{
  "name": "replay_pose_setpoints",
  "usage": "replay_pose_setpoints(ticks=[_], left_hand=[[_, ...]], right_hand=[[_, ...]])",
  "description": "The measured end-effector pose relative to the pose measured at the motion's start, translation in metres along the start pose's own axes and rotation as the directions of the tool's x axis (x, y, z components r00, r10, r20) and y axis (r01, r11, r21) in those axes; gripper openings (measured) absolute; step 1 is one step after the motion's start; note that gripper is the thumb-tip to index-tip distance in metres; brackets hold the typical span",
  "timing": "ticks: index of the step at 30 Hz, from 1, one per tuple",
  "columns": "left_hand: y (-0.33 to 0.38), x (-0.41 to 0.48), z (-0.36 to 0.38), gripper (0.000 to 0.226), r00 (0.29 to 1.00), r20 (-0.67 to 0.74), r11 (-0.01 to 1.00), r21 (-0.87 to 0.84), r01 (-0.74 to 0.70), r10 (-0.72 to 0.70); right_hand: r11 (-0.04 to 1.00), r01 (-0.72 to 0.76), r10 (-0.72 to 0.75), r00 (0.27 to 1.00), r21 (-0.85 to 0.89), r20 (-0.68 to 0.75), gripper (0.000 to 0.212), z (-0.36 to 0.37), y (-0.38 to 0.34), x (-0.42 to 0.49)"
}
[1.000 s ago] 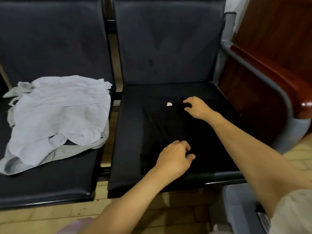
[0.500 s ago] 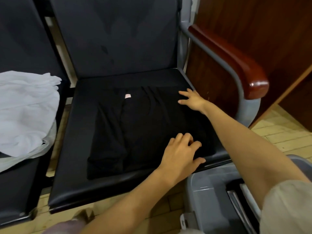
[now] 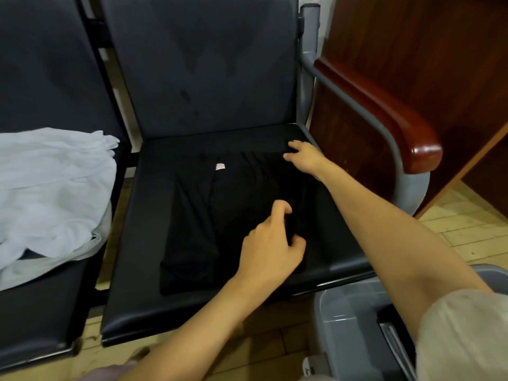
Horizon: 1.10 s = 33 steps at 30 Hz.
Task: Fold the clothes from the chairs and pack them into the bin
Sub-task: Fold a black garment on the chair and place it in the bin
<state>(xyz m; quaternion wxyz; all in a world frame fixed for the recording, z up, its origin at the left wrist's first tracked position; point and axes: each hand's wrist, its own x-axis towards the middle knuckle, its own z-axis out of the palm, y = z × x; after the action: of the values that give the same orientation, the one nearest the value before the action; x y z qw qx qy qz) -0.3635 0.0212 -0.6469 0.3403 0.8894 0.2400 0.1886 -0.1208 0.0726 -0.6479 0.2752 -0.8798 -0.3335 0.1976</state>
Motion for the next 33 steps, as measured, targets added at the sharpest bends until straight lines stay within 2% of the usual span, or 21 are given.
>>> replay_pose_setpoints(ticks=[3, 6, 8, 10, 12, 14, 15, 17, 20, 25, 30, 33], left_hand=[[-0.012, -0.009, -0.033, 0.051, 0.998, 0.049, 0.997, 0.074, 0.023, -0.026], [-0.030, -0.019, -0.057, 0.046, 0.981, 0.175, 0.977, 0.206, 0.051, -0.088], [-0.039, -0.027, -0.066, 0.041, 0.946, 0.285, 0.958, 0.280, 0.070, -0.153], [-0.047, -0.033, -0.073, 0.046, 0.906, 0.362, 0.945, 0.309, 0.105, -0.219], [-0.053, -0.035, -0.080, 0.044, 0.916, 0.326, 0.940, 0.316, 0.128, -0.234], [-0.060, -0.035, -0.088, 0.031, 0.961, 0.195, 0.941, 0.313, 0.129, -0.196], [-0.065, -0.036, -0.091, 0.027, 0.976, 0.135, 0.939, 0.323, 0.122, -0.173], [-0.075, -0.039, -0.095, 0.027, 0.984, 0.090, 0.924, 0.366, 0.113, -0.156], [-0.089, -0.045, -0.095, 0.034, 0.968, 0.140, 0.901, 0.411, 0.136, -0.210], [-0.099, -0.049, -0.086, 0.024, 0.968, 0.134, 0.916, 0.373, 0.148, -0.211], [-0.099, -0.045, -0.092, 0.012, 0.966, 0.097, 0.954, 0.203, 0.218, -0.241], [-0.094, -0.042, -0.097, 0.010, 0.968, 0.084, 0.966, 0.125, 0.226, -0.237]], right_hand=[[0.995, 0.096, -0.095, 0.995, -0.015, 0.040, 0.057, 0.018, -0.039, 0.006], [0.977, 0.189, -0.175, 0.975, -0.101, 0.134, 0.057, 0.051, -0.072, 0.003], [0.947, 0.221, -0.157, 0.952, -0.233, 0.264, 0.055, 0.073, -0.082, -0.001], [0.919, 0.244, -0.149, 0.942, -0.309, 0.302, 0.047, 0.091, -0.086, -0.003], [0.925, 0.275, -0.250, 0.960, -0.263, 0.124, 0.037, 0.103, -0.089, -0.003], [0.928, 0.314, -0.343, 0.930, -0.202, -0.130, 0.030, 0.111, -0.095, -0.004], [0.936, 0.315, -0.341, 0.922, -0.157, -0.184, 0.028, 0.113, -0.099, -0.004], [0.962, 0.265, -0.272, 0.953, -0.070, -0.133, 0.024, 0.117, -0.110, -0.002], [0.985, 0.157, -0.157, 0.988, -0.069, 0.004, 0.029, 0.128, -0.120, 0.005], [0.991, 0.132, -0.134, 0.988, -0.025, -0.074, 0.025, 0.143, -0.117, 0.013], [0.984, 0.176, -0.176, 0.978, -0.005, -0.111, 0.020, 0.143, -0.116, 0.013], [0.960, 0.270, -0.279, 0.920, -0.071, -0.274, 0.020, 0.135, -0.118, 0.012]])
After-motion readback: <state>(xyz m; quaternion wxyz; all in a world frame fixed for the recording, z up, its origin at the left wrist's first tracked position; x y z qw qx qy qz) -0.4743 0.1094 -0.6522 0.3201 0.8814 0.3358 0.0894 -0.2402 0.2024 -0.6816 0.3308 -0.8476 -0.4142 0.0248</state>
